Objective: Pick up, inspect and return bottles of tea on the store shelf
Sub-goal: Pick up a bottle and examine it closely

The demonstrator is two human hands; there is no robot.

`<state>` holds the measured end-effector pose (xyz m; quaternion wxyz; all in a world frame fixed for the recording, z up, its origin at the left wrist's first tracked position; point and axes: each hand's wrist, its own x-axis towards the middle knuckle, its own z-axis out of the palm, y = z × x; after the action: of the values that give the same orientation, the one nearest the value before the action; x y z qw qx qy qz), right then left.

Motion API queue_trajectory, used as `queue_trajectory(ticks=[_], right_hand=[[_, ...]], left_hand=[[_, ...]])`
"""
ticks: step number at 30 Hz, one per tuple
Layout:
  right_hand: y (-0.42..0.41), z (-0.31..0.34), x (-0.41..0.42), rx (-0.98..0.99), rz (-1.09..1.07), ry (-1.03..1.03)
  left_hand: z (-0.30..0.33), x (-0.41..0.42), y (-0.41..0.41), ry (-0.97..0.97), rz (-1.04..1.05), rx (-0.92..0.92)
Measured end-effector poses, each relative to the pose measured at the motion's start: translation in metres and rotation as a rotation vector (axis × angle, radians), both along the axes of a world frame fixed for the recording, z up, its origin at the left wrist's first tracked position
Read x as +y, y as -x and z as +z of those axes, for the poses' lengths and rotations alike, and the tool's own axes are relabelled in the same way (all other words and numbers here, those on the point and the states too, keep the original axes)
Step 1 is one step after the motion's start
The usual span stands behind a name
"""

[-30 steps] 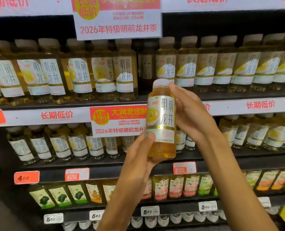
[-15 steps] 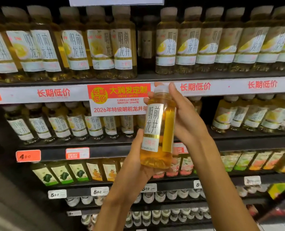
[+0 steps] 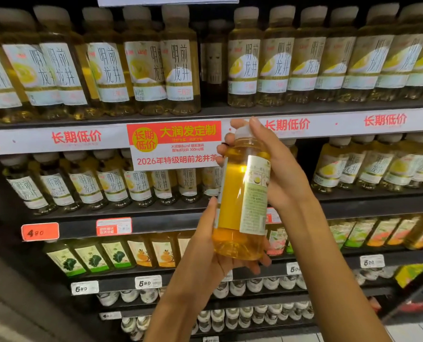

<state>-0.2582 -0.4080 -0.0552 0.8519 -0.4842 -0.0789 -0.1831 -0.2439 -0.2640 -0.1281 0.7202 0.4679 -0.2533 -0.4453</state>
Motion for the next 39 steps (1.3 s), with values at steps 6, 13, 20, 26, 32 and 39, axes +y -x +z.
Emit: queue_trajectory(ticks=[6,13,20,26,32,39], right_hand=[[0.002,0.002,0.001,0.001,-0.142,0.152],[-0.005,0.001,0.008,0.09,-0.246,0.28],[-0.011,-0.006,0.007,0.058,0.009,0.037],[-0.004,-0.006,0.004,-0.007,-0.136,0.089],[0.002,-0.003,0.008,0.043,-0.287,0.272],[0.004,-0.016,0.008,0.045,-0.062,-0.031]], left_hand=[[0.007,0.005,-0.002,-0.13,0.285,-0.251],[0.012,0.01,0.002,-0.119,0.261,-0.419],[0.01,0.019,-0.002,0.036,0.048,-0.031],[0.007,0.019,-0.006,-0.146,0.191,-0.208],[0.014,0.017,0.0,-0.15,0.235,-0.319],[0.007,0.017,0.0,0.108,-0.05,0.099]])
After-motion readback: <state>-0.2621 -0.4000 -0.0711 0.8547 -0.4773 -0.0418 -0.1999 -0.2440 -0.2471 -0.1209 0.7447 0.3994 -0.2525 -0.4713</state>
